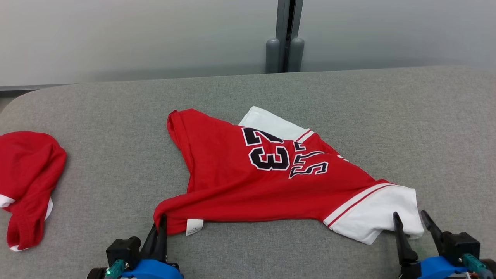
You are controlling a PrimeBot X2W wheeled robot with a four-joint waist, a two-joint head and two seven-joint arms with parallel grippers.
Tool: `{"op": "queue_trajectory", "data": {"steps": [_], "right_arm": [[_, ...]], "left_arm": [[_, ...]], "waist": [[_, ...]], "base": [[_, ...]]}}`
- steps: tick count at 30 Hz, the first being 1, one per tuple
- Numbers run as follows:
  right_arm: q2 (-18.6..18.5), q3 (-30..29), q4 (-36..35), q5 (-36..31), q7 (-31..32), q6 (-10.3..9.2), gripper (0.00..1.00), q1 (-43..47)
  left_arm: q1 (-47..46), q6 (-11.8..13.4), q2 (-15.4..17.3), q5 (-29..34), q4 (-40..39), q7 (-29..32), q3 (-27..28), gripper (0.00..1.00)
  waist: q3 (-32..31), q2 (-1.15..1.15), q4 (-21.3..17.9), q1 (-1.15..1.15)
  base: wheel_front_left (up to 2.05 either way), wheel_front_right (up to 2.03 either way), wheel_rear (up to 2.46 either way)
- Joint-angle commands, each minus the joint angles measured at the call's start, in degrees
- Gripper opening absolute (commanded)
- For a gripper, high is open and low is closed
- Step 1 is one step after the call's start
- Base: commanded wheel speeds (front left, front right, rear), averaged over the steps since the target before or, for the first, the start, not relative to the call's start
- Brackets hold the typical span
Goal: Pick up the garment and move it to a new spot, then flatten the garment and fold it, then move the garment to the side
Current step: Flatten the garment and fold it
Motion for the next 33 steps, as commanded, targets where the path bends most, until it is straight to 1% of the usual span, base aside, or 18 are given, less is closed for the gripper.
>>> {"op": "queue_trajectory", "data": {"steps": [1, 3, 5, 14, 21, 25, 33], "right_arm": [[-0.7, -0.4, -1.3, 0.7, 0.0, -0.01, 1.0, 1.1], [-1.1, -0.9, -3.5, 1.2, 0.0, -0.01, 1.0, 2.0], [-1.3, -1.3, -4.1, 1.8, 0.0, -0.01, 1.0, 3.4], [-1.7, 0.5, -0.8, 3.1, 0.0, -0.01, 1.0, 2.6], [-3.2, 2.6, 2.0, 2.8, 0.0, -0.01, 1.0, 1.1], [-4.2, 5.0, 3.5, 3.4, 0.0, -0.01, 1.0, 0.1], [-5.2, 7.0, 2.1, 3.3, 0.0, -0.01, 1.0, 0.3]], "left_arm": [[0.0, -0.3, -0.1, -0.8, -0.3, -0.1, -0.3, 0.0], [0.1, -0.3, -0.1, -1.4, -0.4, -0.1, -1.3, 0.0], [0.1, -0.2, 0.0, -1.8, -0.5, -0.2, -1.7, 0.0], [-0.8, -0.1, -0.1, -1.3, -0.7, -0.1, -3.0, 0.0], [-1.0, -0.1, -0.1, -1.3, -1.1, -0.1, -3.0, 0.0], [-0.9, -0.1, -0.1, -1.4, -1.0, -0.1, -3.0, 0.0], [-1.3, 0.0, -0.1, -1.8, -1.3, -0.1, -3.5, 0.0]], "waist": [[0.1, 0.0, -0.1, 0.0], [0.3, 0.0, -0.2, 0.0], [0.4, 0.0, -0.3, 0.0], [1.1, 0.0, 0.0, 0.0], [1.8, 0.0, 0.7, 0.0], [2.2, 0.0, 0.9, 0.0], [2.4, 0.0, 0.6, 0.0]], "base": [[0.0, 0.0, 0.0], [0.0, 0.0, 0.0], [0.0, 0.0, 0.0], [0.0, 0.0, 0.0], [0.0, 0.0, 0.0], [0.0, 0.0, 0.0], [0.0, 0.0, 0.0]]}}
